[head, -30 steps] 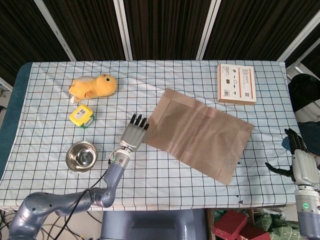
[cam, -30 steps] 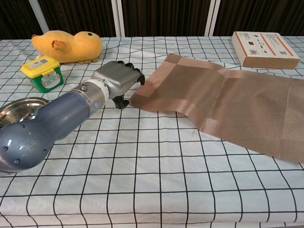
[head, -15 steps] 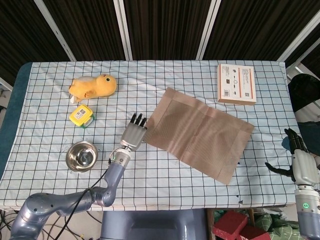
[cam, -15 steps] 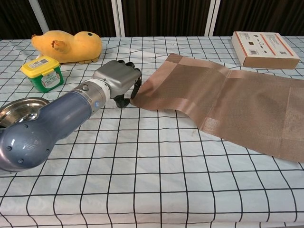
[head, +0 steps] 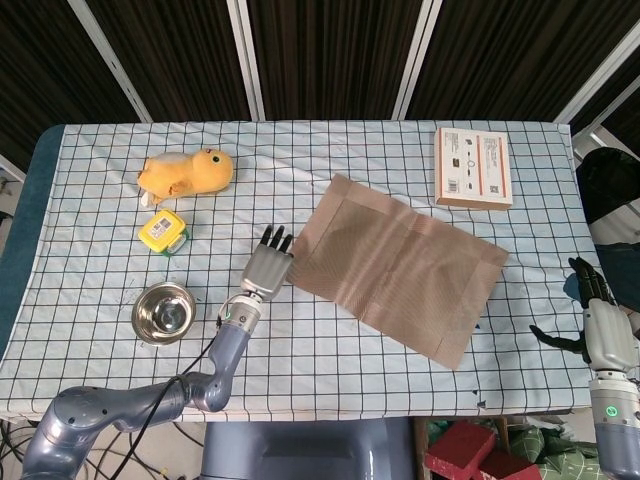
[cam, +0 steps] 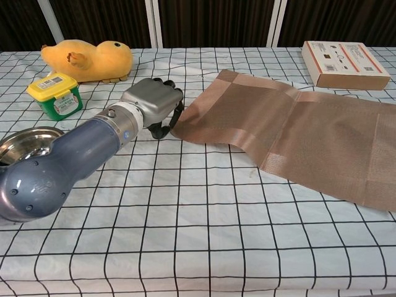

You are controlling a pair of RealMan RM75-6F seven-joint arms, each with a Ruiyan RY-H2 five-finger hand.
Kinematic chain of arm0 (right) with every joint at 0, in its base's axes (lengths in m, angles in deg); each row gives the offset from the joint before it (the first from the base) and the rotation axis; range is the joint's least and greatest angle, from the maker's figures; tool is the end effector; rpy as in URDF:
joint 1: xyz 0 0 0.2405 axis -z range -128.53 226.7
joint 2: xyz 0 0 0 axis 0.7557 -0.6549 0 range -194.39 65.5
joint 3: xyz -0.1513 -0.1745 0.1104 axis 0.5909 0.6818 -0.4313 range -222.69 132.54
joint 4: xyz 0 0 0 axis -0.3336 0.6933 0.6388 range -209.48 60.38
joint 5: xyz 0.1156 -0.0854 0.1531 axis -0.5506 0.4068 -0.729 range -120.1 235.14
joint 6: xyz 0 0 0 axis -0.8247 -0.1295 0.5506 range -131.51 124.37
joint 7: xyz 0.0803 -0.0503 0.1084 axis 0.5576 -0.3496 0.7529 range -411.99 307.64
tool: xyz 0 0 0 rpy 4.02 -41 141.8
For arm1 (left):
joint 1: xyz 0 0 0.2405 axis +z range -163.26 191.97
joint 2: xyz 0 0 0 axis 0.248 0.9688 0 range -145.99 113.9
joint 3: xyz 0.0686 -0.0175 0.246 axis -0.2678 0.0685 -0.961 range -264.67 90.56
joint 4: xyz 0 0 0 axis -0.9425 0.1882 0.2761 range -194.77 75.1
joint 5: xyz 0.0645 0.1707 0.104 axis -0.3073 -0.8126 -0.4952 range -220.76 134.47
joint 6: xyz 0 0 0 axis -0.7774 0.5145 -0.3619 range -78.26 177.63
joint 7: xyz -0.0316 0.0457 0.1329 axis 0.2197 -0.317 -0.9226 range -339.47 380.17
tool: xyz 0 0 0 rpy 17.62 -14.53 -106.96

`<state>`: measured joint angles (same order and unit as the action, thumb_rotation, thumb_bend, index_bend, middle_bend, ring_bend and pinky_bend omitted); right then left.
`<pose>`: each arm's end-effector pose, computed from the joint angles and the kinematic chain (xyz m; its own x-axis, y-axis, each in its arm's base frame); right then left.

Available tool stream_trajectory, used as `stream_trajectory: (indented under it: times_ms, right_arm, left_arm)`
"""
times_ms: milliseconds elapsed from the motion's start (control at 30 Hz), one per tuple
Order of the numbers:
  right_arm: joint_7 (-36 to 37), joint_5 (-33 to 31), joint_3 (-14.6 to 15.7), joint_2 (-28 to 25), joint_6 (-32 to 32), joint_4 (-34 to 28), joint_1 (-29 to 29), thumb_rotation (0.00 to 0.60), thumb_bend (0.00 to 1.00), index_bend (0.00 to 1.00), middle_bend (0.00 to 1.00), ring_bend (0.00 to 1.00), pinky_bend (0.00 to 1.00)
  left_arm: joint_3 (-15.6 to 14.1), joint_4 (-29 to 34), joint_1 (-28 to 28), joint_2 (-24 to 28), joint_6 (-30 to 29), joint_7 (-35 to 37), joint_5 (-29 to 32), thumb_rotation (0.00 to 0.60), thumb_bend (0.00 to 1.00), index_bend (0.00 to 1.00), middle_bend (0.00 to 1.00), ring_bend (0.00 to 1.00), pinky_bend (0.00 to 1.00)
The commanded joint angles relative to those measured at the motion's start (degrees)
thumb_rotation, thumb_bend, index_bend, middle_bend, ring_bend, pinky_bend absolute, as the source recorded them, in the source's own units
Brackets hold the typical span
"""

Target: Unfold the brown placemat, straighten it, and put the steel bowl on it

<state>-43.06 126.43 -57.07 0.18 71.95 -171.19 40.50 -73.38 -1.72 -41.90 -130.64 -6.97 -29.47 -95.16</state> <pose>-0.3132 -0.2285 0.1627 0.0854 0.0353 0.9957 -0.9795 0.1860 0.0774 -0.0798 0.3732 -0.1178 0.7659 0.0564 0.6405 0.6074 -0.3905 -0.6918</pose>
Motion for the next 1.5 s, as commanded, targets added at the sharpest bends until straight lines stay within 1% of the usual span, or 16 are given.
stream_trajectory:
  times_ms: [33,433,600,767,900,1133,1300,1333,1500]
  right_arm:
    - [0.05,-0.02,0.00,-0.02,-0.06,-0.02,-0.01,0.600,0.06,0.00,0.00,0.00,0.16]
    - [0.38,-0.02,-0.02,-0.23,-0.09,-0.16,0.09,0.600,0.06,0.00,0.00,0.00,0.16]
    - [0.52,0.00,-0.05,-0.28,-0.06,-0.23,0.13,0.600,0.06,0.00,0.00,0.00,0.16]
    - [0.79,-0.05,-0.14,-0.35,-0.06,-0.29,0.16,0.600,0.06,0.00,0.00,0.00,0.16]
    - [0.89,0.01,-0.12,-0.37,-0.02,-0.38,0.20,0.600,0.06,0.00,0.00,0.00,0.16]
    - [0.98,-0.11,-0.20,-0.39,-0.02,-0.34,0.22,0.600,0.06,0.00,0.00,0.00,0.16]
    - [1.09,-0.13,-0.24,-0.42,0.06,-0.42,0.27,0.600,0.06,0.00,0.00,0.00,0.16]
    - [1.11,-0.14,-0.25,-0.42,0.07,-0.43,0.28,0.600,0.06,0.00,0.00,0.00,0.16]
    - [1.36,-0.30,-0.35,-0.50,0.06,-0.51,0.33,0.600,0.06,0.00,0.00,0.00,0.16]
  left_arm:
    - [0.04,0.03,0.04,0.02,0.00,0.04,-0.09,0.600,0.46,0.57,0.14,0.00,0.09]
    - [0.07,1.42,0.53,1.02,-0.73,-0.43,-0.83,0.600,0.46,0.58,0.15,0.00,0.09]
    - [-0.27,4.78,1.60,3.44,-2.09,-1.17,-1.23,0.600,0.46,0.59,0.15,0.00,0.09]
    - [-1.36,11.31,3.11,7.30,-3.58,-2.15,-1.97,0.600,0.46,0.59,0.15,0.00,0.09]
    - [-3.17,18.86,5.02,11.56,-5.28,-3.17,-2.70,0.600,0.46,0.59,0.15,0.00,0.09]
    - [-6.61,30.02,8.01,17.02,-7.62,-3.91,-3.67,0.600,0.46,0.59,0.15,0.00,0.09]
    - [-9.28,37.17,9.20,19.88,-8.15,-4.42,-5.10,0.600,0.46,0.60,0.15,0.00,0.09]
    - [-9.48,37.72,9.28,20.08,-8.19,-4.49,-5.18,0.600,0.46,0.60,0.16,0.00,0.09]
    - [-12.63,44.01,10.13,22.17,-8.32,-6.36,-5.65,0.600,0.46,0.61,0.17,0.00,0.09]
